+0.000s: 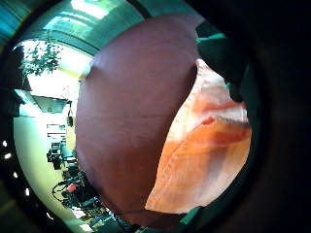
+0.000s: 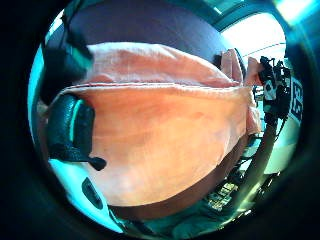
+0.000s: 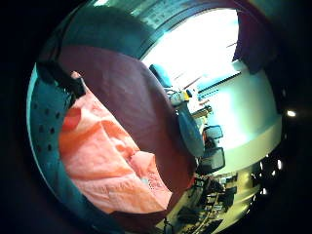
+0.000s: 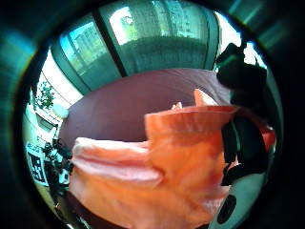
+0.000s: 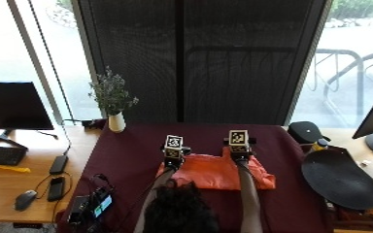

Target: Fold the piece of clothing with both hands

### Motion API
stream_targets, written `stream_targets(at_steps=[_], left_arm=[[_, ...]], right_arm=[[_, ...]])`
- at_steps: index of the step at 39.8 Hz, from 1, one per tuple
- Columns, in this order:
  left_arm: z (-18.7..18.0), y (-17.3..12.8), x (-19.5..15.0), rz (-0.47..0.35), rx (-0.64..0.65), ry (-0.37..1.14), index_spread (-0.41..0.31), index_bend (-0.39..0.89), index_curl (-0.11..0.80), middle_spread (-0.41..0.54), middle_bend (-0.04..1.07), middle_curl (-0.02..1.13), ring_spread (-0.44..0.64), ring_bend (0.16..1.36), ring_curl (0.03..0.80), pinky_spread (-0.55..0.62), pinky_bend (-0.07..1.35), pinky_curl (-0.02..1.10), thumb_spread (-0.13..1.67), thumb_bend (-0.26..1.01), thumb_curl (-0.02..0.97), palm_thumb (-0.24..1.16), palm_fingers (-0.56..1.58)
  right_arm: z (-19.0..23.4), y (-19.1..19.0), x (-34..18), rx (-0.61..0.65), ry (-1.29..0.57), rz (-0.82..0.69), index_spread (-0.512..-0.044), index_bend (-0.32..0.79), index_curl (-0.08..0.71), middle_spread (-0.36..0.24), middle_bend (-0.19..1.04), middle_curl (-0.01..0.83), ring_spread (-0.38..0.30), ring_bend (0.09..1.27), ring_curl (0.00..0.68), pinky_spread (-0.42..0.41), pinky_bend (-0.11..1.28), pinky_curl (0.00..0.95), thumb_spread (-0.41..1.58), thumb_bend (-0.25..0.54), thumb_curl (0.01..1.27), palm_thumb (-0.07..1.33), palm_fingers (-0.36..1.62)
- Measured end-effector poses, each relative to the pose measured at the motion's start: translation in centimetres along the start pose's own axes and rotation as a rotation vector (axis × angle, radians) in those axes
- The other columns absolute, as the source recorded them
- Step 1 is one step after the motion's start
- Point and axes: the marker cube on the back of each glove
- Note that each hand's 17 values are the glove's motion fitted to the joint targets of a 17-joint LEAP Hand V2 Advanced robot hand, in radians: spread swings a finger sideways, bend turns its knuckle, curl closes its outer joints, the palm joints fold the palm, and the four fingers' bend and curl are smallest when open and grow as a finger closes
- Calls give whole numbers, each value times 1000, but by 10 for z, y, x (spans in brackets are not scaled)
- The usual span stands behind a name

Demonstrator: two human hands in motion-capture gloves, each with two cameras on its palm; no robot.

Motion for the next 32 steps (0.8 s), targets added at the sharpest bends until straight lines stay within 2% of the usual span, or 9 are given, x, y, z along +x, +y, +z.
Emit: stream_targets(at_steps=[3,4,6,10,16,17,22,27,32], left_arm=[[-13,5,6,16,81,59,-269,142,534,-319,640,623,-274,573,450,127,138,75,1381,-8,280,715,949],[-17,9,8,21,94,68,-230,-40,479,-296,590,606,-253,584,455,133,235,108,1375,-13,282,708,776],[-24,12,3,22,134,27,-193,-58,444,-266,534,612,-234,631,486,138,315,151,1368,-14,282,702,668],[-31,21,-4,53,166,-58,-148,-25,374,-223,442,571,-193,657,470,148,404,188,1352,-17,284,686,579],[-16,74,17,98,-194,33,-126,58,318,-186,371,508,-160,683,444,154,437,218,1316,-37,279,613,574],[-13,74,18,86,-191,20,-129,89,320,-176,348,499,-149,675,439,155,440,223,1313,-39,277,595,569],[15,48,16,90,49,-113,-129,142,326,-133,267,477,-83,624,426,167,471,253,1324,-48,254,485,515],[45,65,21,123,-90,-122,-130,176,345,-86,194,458,-9,565,405,200,473,269,1368,-51,215,338,457],[53,79,21,91,-219,9,-130,183,361,-56,174,436,48,540,384,245,426,265,1406,-58,169,170,421]], right_arm=[[-10,18,14,-72,-131,31,-331,59,299,-264,380,468,-257,658,451,-236,551,380,1167,-18,389,1117,1044],[-8,28,19,-125,-167,45,-331,85,300,-243,296,443,-249,613,435,-193,545,378,1189,-16,388,1109,877],[-3,52,33,-241,-223,83,-327,122,324,-217,241,440,-227,595,455,-139,555,404,1221,-9,388,1106,755],[-3,92,71,-331,-303,210,-324,113,309,-181,186,420,-175,513,422,-48,567,394,1287,-9,382,1080,667],[20,159,138,-471,-335,515,-311,113,297,-111,172,405,-24,450,385,94,534,371,1347,-57,349,908,549],[21,170,145,-509,-331,558,-308,78,283,-84,151,397,10,458,384,126,547,373,1343,-106,325,790,487],[30,214,164,-667,-311,678,-308,53,251,-1,146,377,87,503,389,200,604,379,1305,-119,264,491,390],[40,220,151,-712,-575,714,-315,-61,153,60,119,330,5,808,435,126,750,390,1208,-86,233,293,558],[27,218,137,-726,-734,785,-319,-26,106,83,147,327,-42,889,464,20,883,425,1197,18,263,381,596]])
